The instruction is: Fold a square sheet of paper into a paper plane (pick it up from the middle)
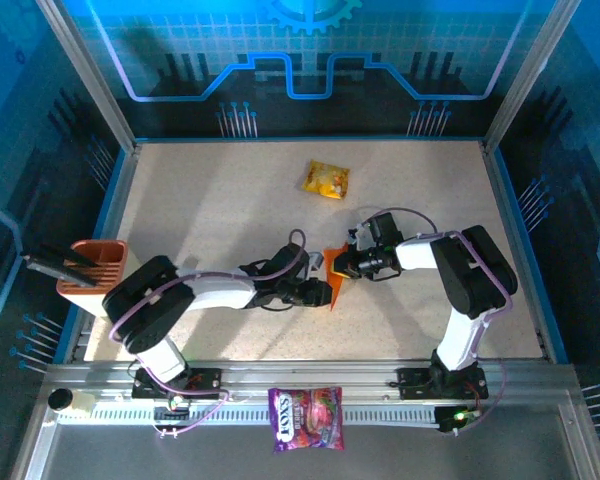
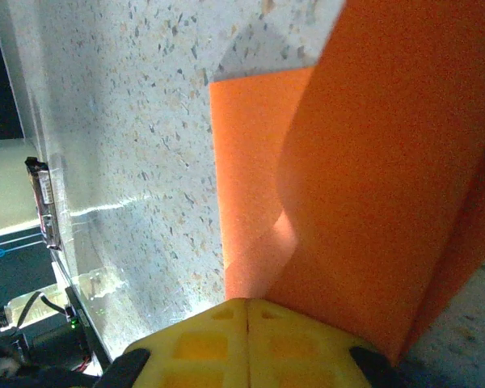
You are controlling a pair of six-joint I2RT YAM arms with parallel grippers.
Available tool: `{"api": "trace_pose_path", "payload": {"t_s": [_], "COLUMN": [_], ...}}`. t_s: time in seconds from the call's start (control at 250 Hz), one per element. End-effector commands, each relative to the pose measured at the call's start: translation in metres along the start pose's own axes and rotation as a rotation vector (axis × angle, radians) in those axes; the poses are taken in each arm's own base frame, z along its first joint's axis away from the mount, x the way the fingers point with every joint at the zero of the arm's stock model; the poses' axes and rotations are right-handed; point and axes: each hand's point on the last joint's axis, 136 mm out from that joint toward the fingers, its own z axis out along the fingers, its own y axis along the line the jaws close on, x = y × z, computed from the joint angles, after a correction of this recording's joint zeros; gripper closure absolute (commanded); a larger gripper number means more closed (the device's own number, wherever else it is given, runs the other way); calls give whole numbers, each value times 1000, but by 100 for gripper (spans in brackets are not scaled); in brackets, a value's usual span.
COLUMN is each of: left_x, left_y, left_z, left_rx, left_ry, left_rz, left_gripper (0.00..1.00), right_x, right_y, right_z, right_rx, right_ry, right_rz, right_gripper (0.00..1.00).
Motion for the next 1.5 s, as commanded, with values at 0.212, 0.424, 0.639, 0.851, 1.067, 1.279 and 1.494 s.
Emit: {"api": "trace_pose_path", "payload": {"t_s": [0.212,0.424,0.639,0.851,1.067,1.279,1.494], "left_x": [-28,-25,-30,-30,-26,-14,7], "left_y": [7,-6,-29,-35,-27,-7,13], "left_z": [-38,-25,-11,9,22,34,36], "left_rx": [16,79,185,229,209,153,96], "left_ry": [-143,-57,12,79,112,147,180], "left_rz": [-169,-154,-147,-171,-197,-227,-247], "left_gripper": [85,92,93,94,94,94,94], "right_x": [37,42,47,47,47,47,48], "right_y": [-37,-39,-40,-40,-41,-40,-44], "right_z": [9,6,3,2,2,3,2], "right_rx": [159,192,216,222,226,221,233], "right_ry": [44,26,14,9,10,13,18], "right_rz": [121,155,178,181,183,183,183], "right_gripper": [92,93,93,93,93,93,93]}}
